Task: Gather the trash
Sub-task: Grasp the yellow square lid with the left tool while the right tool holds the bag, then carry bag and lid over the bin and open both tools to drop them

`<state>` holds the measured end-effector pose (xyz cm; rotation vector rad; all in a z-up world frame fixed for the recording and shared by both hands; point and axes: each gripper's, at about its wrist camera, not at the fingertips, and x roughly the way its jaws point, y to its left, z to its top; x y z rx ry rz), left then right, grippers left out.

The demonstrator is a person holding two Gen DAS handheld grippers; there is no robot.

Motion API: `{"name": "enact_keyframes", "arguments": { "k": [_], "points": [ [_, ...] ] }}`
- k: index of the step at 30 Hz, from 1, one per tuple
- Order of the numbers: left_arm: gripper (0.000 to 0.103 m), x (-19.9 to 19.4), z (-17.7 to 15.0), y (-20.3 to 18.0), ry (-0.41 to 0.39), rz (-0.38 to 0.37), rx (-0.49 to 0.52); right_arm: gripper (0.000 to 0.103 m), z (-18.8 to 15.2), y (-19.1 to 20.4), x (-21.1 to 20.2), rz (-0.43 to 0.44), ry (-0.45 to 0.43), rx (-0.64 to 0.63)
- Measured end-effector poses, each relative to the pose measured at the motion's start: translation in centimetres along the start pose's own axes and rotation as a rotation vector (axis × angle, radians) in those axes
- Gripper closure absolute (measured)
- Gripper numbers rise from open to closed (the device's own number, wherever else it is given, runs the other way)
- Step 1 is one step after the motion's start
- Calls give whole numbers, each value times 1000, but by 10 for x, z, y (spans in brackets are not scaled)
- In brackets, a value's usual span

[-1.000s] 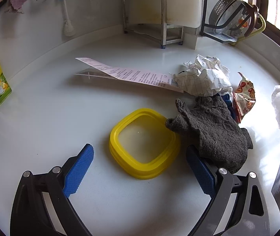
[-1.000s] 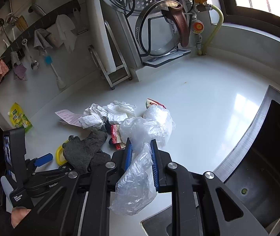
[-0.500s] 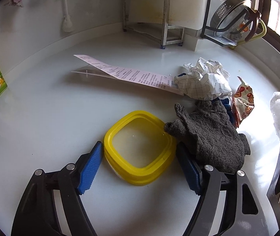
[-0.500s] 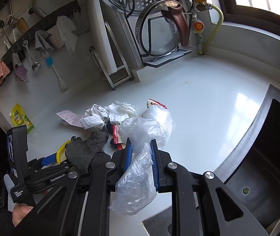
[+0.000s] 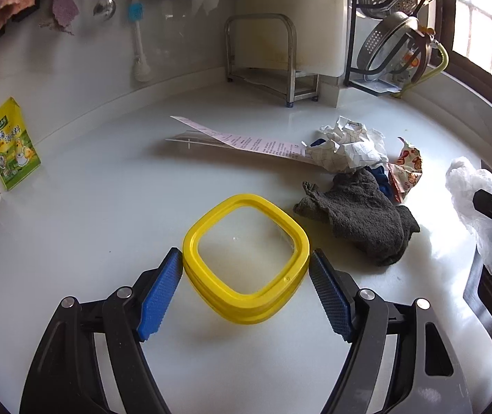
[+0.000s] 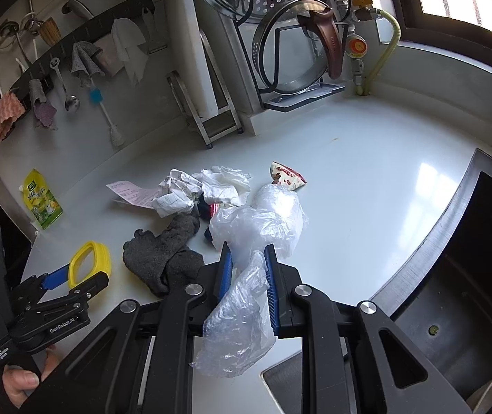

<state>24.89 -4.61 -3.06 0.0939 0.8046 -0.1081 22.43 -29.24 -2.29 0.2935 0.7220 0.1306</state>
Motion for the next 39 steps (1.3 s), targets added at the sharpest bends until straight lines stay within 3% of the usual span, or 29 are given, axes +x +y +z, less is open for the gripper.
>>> {"name": "enact_keyframes", "arguments": {
  "k": [12, 22, 29, 39],
  "points": [
    [30, -87, -52, 4, -76, -46, 44, 85, -64, 49, -68, 52, -31, -31],
    [30, -162, -119, -1, -143, -55, 63, 85, -154, 81, -133, 53, -22, -33],
    [30, -181, -162, -4, -116, -73, 60, 85, -204, 94, -158, 24, -3, -57],
    [30, -177, -208, -10, -52, -102, 33, 85, -259, 95, -165, -42, 39, -104]
  ]
}}
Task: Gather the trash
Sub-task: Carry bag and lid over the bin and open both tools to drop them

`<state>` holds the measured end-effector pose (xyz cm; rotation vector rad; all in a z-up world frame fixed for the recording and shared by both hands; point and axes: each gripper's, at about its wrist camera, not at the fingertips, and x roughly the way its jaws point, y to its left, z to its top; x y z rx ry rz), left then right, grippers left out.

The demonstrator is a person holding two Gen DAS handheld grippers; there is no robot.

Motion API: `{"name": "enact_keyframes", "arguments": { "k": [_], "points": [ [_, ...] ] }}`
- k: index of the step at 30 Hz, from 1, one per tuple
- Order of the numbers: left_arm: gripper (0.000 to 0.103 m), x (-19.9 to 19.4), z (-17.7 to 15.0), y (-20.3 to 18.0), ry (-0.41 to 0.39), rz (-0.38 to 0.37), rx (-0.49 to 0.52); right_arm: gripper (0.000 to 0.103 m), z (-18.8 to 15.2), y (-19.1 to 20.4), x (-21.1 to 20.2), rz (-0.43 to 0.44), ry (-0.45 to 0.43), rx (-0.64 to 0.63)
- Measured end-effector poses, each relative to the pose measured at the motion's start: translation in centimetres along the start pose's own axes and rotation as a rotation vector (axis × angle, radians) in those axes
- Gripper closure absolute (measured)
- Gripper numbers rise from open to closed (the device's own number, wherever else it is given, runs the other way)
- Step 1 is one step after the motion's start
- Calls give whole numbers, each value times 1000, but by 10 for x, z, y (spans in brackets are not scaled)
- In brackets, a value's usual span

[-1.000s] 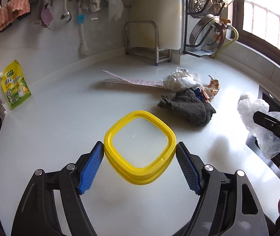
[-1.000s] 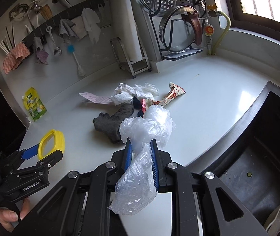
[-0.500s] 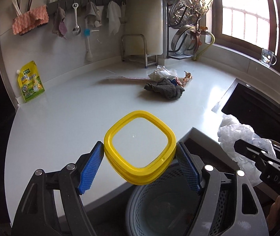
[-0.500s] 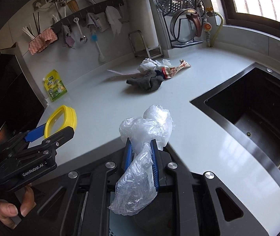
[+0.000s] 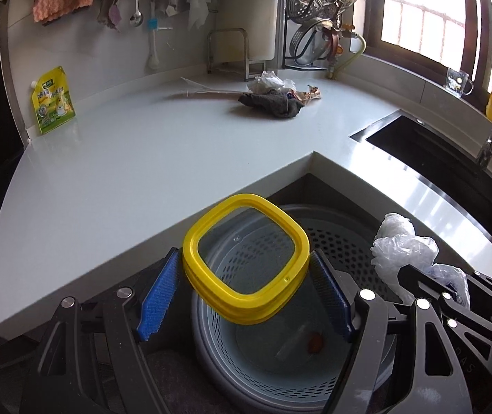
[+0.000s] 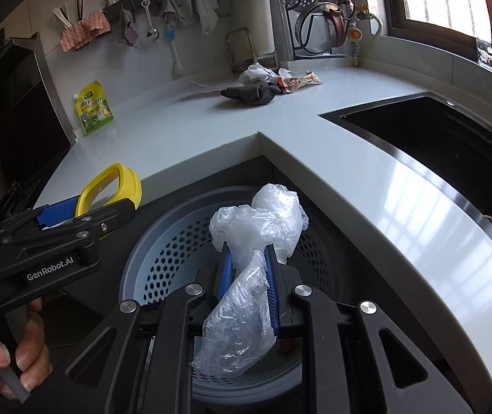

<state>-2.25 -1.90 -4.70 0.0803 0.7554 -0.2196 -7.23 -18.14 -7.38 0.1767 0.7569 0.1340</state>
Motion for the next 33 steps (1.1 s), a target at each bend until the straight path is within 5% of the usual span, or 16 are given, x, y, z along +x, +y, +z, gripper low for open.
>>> {"name": "enact_keyframes", "arguments": {
  "k": [26, 30, 33],
  "points": [
    [28, 40, -31, -5, 126, -22, 6, 85, -18, -5, 30, -2, 86, -9],
    [27, 39, -30, -5, 126, -29, 1, 78, -18, -6, 27, -3, 73, -9],
    [23, 41, -30, -3, 135, -26, -2, 63, -18, -7, 25, -6, 64, -2]
  ]
}}
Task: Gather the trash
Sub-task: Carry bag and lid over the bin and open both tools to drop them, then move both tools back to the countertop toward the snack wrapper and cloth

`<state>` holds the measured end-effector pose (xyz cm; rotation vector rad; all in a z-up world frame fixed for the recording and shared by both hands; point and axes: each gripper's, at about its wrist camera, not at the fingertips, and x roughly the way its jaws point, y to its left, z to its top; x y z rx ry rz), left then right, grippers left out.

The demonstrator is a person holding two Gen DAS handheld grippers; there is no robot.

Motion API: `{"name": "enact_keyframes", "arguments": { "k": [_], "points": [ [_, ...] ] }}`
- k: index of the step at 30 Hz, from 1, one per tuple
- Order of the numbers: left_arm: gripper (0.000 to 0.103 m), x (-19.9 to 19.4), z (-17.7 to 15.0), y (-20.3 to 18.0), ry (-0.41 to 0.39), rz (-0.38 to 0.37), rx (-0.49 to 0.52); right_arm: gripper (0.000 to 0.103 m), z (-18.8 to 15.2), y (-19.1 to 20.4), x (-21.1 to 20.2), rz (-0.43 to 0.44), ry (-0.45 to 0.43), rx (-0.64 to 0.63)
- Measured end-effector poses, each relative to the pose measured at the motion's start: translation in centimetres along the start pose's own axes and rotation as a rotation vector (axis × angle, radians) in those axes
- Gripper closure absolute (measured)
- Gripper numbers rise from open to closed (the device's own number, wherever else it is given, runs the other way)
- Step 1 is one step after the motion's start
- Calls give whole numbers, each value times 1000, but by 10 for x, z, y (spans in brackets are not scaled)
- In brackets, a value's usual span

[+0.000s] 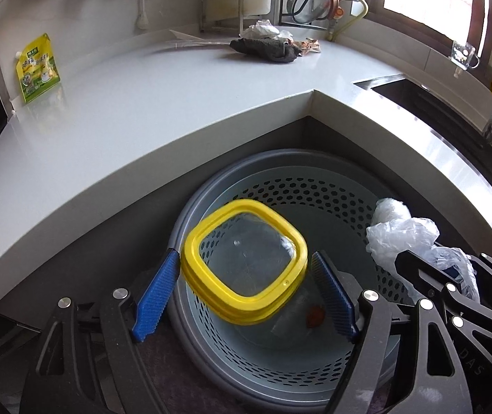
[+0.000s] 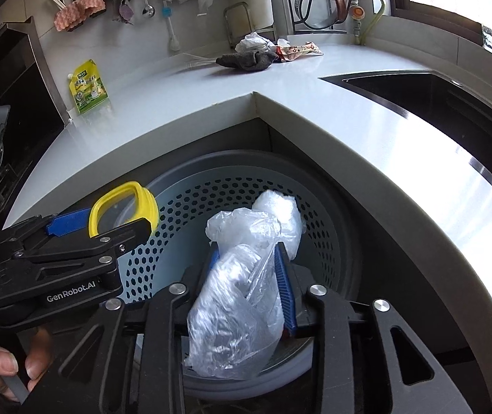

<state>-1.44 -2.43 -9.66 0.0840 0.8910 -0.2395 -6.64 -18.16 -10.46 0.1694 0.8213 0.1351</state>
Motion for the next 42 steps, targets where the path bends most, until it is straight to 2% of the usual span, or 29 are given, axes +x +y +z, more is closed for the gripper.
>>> {"name": "enact_keyframes", "arguments": {
  "k": [1, 3, 7, 28, 34, 39, 42],
  "points": [
    [22, 0, 0, 1, 0, 0, -2, 56, 0, -1, -1, -4, -6, 3],
    [18, -1, -1, 1, -1, 1, -6, 54, 0, -2, -4, -6, -19, 7],
    [14, 1, -1, 3, -2, 11, -15, 54, 0, -5, -5, -11, -20, 16],
    [14, 0, 4, 14, -6, 19, -35, 54, -1, -11, 6, -4, 5, 33],
    [14, -8, 16, 17, -35, 15, -51, 54, 10, -10, 0, 9, -27, 30],
    [14, -14, 34, 20, -60, 3, -67, 53, 33, -13, -10, 15, -71, 32],
    [14, -17, 49, 21, -84, 0, -68, 51, 50, -14, -15, -17, -96, 20]
  ]
}}
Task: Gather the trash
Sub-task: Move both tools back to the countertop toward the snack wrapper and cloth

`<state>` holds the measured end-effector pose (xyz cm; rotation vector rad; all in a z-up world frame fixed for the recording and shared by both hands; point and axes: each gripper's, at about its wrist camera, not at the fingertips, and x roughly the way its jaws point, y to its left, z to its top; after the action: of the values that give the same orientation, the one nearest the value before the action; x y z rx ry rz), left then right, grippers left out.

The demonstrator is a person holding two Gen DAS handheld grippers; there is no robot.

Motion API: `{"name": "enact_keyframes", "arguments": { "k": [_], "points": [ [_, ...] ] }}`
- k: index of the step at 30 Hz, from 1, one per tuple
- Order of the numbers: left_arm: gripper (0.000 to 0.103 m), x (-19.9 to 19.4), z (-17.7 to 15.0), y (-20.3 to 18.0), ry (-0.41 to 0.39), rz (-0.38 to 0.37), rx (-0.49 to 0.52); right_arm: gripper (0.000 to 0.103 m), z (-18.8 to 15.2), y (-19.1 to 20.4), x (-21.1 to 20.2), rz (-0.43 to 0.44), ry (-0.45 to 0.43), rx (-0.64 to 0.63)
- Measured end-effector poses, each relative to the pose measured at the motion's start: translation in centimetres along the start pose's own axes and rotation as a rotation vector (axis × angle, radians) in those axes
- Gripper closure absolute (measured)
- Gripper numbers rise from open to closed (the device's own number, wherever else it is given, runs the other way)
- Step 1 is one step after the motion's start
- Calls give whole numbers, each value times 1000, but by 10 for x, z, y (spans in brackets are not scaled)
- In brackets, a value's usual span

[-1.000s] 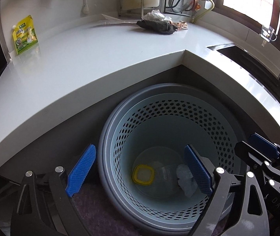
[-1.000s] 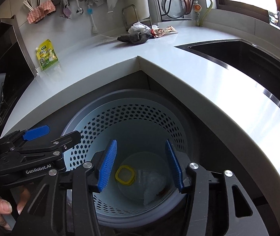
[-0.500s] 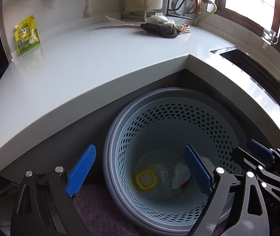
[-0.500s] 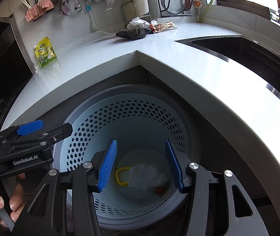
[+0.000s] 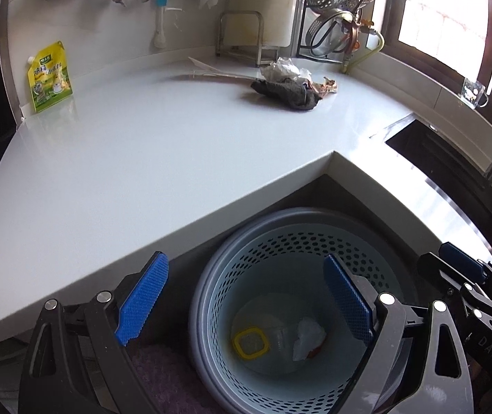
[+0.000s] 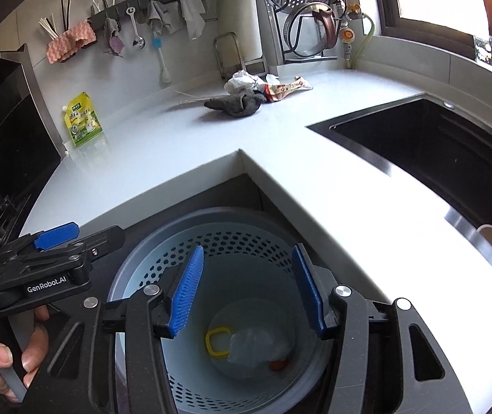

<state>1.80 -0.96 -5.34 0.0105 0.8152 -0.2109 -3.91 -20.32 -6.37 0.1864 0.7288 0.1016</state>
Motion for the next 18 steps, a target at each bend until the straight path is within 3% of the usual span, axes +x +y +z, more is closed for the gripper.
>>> {"name": "enact_keyframes", "arguments": {
  "k": [10, 18],
  "points": [
    [12, 6, 65, -8, -88, 18, 9, 45, 71, -13, 6, -44, -89, -27],
    [10, 28, 116, -13, -147, 40, 2, 44, 130, -31, 42, -77, -102, -17]
  ]
}}
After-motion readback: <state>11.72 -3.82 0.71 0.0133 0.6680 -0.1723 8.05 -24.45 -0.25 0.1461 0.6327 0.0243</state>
